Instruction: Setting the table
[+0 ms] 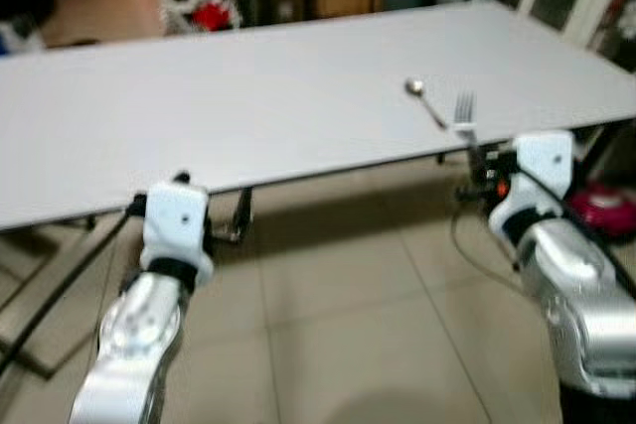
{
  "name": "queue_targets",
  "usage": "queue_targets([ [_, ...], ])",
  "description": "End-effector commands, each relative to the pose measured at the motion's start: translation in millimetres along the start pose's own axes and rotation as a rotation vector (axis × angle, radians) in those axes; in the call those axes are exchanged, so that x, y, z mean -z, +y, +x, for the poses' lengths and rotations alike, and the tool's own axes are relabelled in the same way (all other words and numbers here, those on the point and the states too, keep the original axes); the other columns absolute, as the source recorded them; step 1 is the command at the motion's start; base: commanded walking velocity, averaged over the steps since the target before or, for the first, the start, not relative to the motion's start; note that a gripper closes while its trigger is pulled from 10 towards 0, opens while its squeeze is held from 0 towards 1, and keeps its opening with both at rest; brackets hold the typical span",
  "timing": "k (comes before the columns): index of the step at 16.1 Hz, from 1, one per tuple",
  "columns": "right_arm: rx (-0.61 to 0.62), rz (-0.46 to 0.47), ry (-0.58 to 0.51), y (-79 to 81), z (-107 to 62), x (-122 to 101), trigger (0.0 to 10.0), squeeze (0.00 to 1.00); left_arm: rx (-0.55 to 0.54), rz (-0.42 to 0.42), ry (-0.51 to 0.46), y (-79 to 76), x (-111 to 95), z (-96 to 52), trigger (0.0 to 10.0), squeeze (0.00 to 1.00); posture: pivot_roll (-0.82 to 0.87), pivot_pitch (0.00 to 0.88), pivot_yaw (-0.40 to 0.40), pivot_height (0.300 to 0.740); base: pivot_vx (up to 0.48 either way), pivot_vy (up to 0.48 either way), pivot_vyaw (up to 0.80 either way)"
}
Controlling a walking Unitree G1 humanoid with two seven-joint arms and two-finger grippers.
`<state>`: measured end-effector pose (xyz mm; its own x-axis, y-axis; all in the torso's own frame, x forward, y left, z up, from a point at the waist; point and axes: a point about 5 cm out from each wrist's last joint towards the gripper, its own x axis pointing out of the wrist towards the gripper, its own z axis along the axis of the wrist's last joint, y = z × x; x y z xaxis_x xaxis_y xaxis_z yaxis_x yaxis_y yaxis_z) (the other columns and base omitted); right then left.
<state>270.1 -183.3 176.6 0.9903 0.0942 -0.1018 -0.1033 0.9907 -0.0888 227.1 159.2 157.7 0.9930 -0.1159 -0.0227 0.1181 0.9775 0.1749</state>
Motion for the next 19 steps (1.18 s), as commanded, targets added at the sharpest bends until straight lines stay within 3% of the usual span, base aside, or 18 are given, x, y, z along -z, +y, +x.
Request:
queue_targets([
  [1,-0.018,0.030,0.012,1.1,-2.3,2,10.0,0.00,0.007,-0.016,-0.002,-2.1,-1,1.8,10.0,0.00,-0.12,0.000,0.056,0.740,0.330,0.000,0.00],
  [6,-0.058,-0.006,0.045,7.1,4.3,8,10.0,0.00,-0.052,-0.026,0.010,9.0,1,1.9,10.0,0.00,-0.11,0.000,0.039,0.740,0.337,0.000,0.00],
  [19,-0.061,-0.086,0.124,-4.2,13.1,15,10.0,0.00,-0.023,-0.031,0.024,1.2,4,1.2,10.0,0.00,-0.11,0.000,0.026,0.740,0.339,0.000,0.00],
])
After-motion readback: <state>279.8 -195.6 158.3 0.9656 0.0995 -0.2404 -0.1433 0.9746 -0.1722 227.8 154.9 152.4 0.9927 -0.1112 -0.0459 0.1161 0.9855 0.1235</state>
